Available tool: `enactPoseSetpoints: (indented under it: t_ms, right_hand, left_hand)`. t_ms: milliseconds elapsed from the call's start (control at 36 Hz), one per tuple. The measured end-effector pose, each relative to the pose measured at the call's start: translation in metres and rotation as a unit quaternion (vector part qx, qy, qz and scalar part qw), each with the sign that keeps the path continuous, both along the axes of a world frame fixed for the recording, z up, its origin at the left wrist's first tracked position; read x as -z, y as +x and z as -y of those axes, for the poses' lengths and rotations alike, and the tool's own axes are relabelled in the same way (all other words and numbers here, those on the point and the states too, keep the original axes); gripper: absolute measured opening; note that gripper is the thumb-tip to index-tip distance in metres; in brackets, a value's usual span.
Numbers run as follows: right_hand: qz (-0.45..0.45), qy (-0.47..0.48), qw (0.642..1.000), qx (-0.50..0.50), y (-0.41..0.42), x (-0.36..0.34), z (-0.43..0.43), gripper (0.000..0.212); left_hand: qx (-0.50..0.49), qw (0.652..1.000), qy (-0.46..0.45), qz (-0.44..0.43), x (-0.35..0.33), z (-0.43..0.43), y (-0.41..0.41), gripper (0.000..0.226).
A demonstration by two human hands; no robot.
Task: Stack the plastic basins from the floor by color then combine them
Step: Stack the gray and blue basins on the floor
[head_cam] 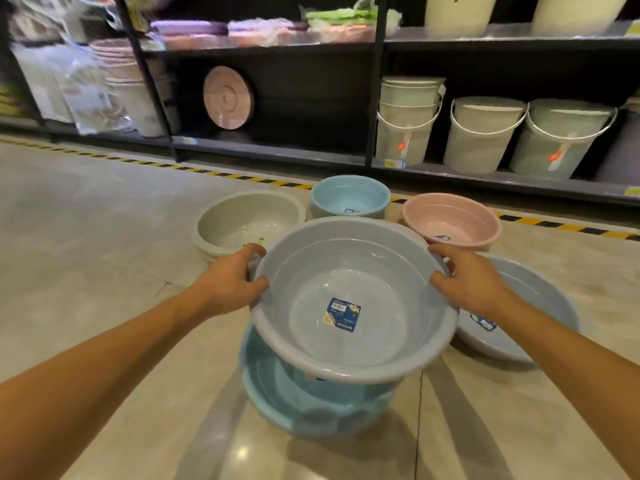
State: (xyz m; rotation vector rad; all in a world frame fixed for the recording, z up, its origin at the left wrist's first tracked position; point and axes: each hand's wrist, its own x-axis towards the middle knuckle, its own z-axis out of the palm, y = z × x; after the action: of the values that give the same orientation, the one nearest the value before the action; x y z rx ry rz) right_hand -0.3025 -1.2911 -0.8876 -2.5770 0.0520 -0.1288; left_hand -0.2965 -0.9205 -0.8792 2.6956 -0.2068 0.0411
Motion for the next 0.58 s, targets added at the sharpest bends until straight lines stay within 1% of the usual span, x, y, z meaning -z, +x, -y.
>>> enactPoseSetpoints:
  t_ms: [83, 250, 583]
  right_hand:
    - [-0.014, -0.015, 1.0, -0.013, 0.011, 0.011, -0.014, 0.057]
    - [-0.014, -0.02, 0.999, -0.046, 0.024, 0.037, -0.033, 0.057]
    - [-0.054, -0.058, 0.996, -0.041, 0.021, 0.09, -0.041, 0.057]
  left_hand:
    - [-0.013, 1.0, 0.005, -0.001, 0.013, -0.02, 0.0, 0.048]
    - [-0.023, 0.999, 0.027, -0.014, 0.038, -0.038, -0.004, 0.046]
    - [-0.036, 0.995, 0.04, -0.088, 0.092, -0.039, -0.003, 0.051]
